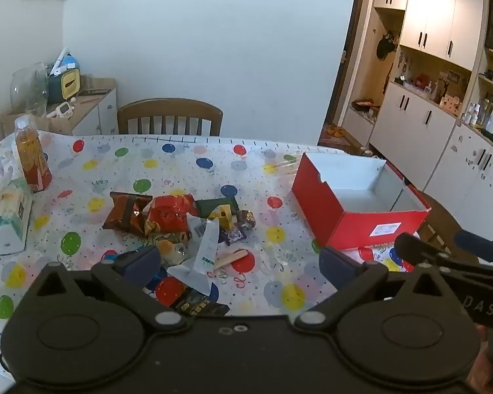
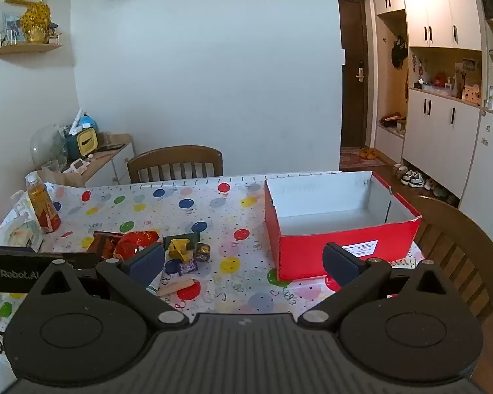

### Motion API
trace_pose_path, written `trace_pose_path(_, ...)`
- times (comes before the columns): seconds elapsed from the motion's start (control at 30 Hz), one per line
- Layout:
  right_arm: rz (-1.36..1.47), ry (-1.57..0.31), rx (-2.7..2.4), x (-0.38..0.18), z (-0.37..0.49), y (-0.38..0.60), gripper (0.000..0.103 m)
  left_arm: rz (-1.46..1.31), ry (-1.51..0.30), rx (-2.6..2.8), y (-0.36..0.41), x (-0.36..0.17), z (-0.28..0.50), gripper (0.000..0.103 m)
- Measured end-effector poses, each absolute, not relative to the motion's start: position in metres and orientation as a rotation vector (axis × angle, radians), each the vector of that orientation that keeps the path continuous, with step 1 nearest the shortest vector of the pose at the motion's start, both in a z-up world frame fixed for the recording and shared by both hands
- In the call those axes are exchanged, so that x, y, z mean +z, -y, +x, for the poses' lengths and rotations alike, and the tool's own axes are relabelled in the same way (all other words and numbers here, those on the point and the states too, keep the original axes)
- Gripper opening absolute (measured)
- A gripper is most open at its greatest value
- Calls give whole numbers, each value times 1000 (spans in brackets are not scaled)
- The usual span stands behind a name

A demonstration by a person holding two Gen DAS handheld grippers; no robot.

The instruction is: Organize snacks

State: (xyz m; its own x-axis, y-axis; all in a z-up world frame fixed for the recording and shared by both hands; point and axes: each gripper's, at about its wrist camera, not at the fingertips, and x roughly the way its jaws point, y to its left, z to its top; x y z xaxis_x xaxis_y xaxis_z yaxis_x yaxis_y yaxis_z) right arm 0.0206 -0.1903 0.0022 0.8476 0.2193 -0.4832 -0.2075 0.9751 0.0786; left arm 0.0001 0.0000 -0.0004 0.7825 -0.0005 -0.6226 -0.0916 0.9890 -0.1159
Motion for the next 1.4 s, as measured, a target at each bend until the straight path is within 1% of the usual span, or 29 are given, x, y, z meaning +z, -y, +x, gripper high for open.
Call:
trace_pose_path(0.1,34,-525,235,-1,24,187,103,-144,-680,49,-2,-1,-1,103)
trace_pose_path(0.2,44,-497,239,-1,19,192,103,-152,-696,44,0,1,2,103)
trace_pose_path(0.33,41,-508,230,7,14,196,103,-151,-684,41,-2,3,-3,103)
trace_pose_path(1.4,52,-479,207,3,9,191,103,-131,-660,16,2,0,-3,102)
